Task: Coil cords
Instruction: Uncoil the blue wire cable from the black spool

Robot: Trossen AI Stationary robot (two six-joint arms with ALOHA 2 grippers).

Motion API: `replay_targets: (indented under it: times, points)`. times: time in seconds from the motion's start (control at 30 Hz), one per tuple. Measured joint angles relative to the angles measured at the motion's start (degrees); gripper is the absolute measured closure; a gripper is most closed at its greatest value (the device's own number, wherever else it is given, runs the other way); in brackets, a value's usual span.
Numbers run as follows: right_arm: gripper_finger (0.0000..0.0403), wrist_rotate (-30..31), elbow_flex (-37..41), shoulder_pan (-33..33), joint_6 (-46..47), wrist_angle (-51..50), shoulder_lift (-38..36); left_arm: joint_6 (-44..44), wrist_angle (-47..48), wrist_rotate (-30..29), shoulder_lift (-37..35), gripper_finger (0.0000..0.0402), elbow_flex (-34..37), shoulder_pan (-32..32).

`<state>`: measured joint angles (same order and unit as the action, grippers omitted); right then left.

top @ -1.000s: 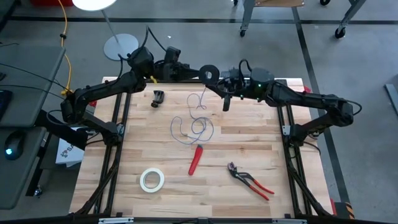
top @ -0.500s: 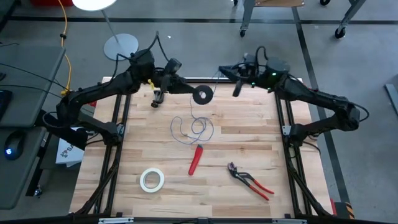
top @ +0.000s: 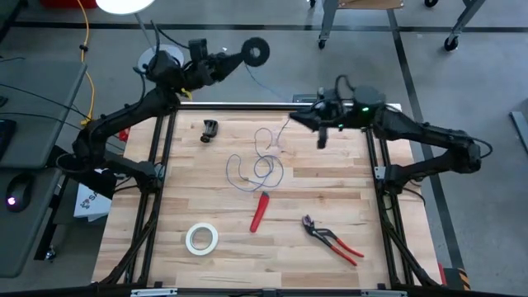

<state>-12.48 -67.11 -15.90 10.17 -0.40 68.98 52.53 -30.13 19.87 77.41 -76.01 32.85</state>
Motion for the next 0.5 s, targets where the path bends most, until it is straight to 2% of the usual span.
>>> replay_targets:
  times: [0.17, 0.33, 0.5]
  points:
    - [0.0403, 4.16, 0.0, -0.67, 0.27, 7.29, 6.27, 14.02, -4.19, 8.15, 1.09, 0.0401, -0.44, -1.12]
    - [0.0403, 5.46, 0.0, -5.69, 1.67, 13.31, 10.65, 26.28, -3.67, 23.98, 1.11, 0.0401, -0.46, -3.31]
    - [0.0403, 5.0, 0.0, -11.58, 2.78, 14.73, 10.9, 29.16, -0.69, 30.95, 1.08, 0.0401, -0.55, -6.54]
